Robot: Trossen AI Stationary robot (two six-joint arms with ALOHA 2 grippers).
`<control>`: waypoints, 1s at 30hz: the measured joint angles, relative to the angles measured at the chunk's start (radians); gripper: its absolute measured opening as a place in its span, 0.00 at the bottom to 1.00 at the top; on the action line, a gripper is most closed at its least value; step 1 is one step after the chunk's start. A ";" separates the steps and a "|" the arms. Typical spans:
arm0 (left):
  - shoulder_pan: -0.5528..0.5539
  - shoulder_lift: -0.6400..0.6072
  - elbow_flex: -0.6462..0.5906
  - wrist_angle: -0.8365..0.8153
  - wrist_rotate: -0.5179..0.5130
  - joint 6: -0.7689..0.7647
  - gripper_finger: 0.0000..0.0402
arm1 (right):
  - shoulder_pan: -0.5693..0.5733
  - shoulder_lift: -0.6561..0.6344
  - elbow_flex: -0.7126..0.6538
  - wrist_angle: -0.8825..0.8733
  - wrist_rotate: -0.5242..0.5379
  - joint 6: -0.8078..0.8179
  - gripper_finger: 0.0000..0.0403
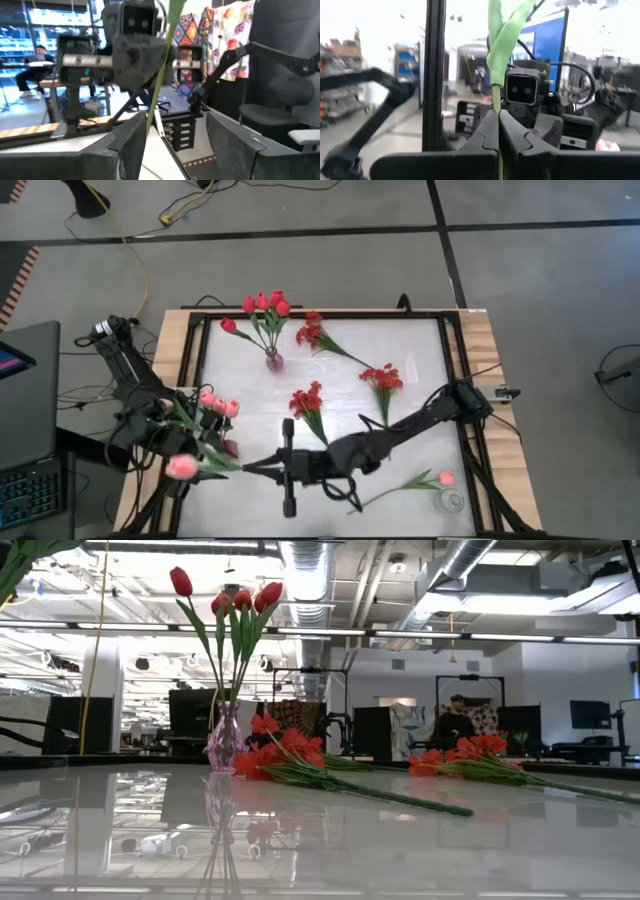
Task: Sort flowers into vase by color
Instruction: Put the pink tulip into the red vase
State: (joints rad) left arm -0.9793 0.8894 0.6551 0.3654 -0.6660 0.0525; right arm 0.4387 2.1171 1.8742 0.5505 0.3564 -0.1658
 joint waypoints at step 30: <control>0.155 0.180 0.201 -0.114 0.101 0.058 0.48 | -0.061 -0.001 -0.080 0.226 -0.151 0.000 0.06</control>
State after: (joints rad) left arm -0.8247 1.0690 0.8557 0.2512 -0.5650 0.1102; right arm 0.3777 2.1159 1.7939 0.7761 0.2056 -0.1654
